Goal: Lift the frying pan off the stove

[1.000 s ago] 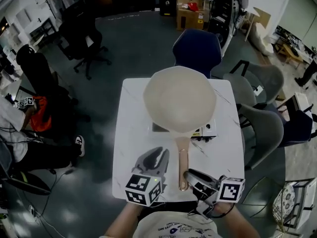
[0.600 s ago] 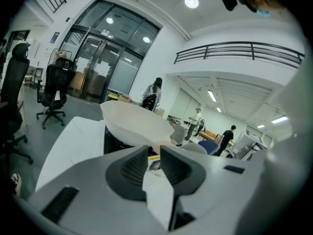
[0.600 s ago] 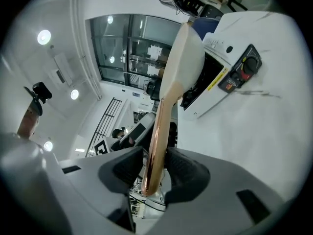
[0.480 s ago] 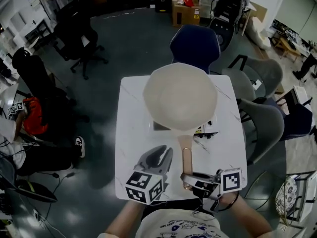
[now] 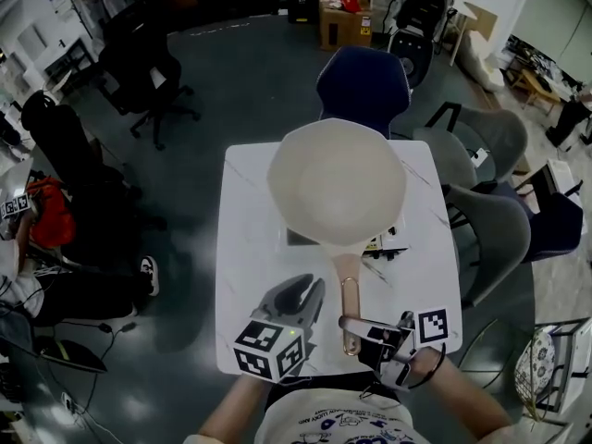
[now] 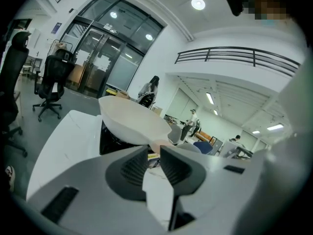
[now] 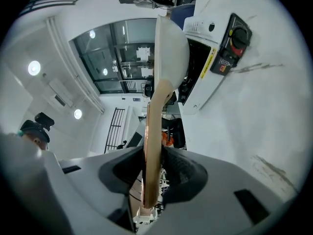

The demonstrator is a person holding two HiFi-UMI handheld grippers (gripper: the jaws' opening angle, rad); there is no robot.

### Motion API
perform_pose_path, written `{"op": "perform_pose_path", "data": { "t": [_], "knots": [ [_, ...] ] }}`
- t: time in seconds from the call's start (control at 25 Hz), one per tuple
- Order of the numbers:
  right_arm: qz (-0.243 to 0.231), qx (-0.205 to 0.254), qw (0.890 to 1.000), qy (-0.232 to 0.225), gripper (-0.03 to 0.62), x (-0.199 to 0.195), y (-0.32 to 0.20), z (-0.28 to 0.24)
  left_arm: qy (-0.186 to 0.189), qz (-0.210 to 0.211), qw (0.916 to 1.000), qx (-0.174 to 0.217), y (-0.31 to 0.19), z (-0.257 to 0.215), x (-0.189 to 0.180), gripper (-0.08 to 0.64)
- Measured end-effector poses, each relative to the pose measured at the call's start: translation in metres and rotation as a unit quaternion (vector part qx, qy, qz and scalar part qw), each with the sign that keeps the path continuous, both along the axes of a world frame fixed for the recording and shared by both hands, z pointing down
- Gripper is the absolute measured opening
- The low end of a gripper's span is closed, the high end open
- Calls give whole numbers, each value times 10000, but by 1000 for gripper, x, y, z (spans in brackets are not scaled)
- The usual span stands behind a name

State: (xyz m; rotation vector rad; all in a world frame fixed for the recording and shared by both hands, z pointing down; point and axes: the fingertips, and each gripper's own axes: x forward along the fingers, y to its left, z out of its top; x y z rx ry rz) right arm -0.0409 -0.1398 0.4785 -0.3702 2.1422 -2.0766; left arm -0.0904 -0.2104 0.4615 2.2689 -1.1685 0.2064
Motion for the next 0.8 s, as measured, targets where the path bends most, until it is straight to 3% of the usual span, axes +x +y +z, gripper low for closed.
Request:
{"op": "perform_pose_path", "data": {
  "t": [0.4,0.8],
  "knots": [
    [982,426,9943,-11,131,5,-3,-3,69,-143,9998,-84,-2,4,2,60],
    [1266,370,9912,-146,114,5,-5,-1,449,-268,9974,-493,-6,11,7,60]
  ]
}}
